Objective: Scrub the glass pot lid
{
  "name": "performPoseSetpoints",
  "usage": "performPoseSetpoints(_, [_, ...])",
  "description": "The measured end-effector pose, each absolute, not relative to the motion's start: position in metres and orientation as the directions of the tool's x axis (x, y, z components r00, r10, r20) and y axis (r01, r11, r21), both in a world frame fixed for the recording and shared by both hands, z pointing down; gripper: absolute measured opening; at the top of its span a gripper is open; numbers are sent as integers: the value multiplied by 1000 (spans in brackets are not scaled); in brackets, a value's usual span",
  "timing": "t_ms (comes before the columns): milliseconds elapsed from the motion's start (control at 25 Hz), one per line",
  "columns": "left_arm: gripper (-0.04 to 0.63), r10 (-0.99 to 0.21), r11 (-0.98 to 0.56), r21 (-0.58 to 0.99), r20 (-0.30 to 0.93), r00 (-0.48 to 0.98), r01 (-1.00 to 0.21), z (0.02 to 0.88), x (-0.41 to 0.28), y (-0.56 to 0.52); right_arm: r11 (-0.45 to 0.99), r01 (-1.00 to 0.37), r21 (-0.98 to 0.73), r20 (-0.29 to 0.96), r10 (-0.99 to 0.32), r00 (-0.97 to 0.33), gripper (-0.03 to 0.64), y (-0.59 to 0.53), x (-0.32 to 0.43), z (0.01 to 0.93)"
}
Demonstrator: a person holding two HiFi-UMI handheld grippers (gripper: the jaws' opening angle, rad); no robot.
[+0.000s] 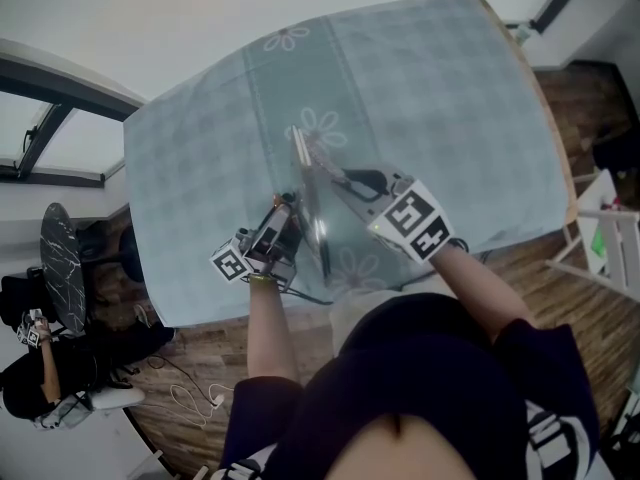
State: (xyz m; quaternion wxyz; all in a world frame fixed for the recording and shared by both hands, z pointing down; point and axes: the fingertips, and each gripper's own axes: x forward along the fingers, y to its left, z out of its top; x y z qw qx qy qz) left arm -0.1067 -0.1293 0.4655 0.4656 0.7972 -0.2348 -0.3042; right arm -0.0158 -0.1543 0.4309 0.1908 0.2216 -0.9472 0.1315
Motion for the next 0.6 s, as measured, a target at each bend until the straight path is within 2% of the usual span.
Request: performPoseSetpoints(600, [169, -654, -458, 884, -266, 708, -91, 465, -106, -129, 902, -371, -221, 353, -280, -893, 72, -122, -27, 420])
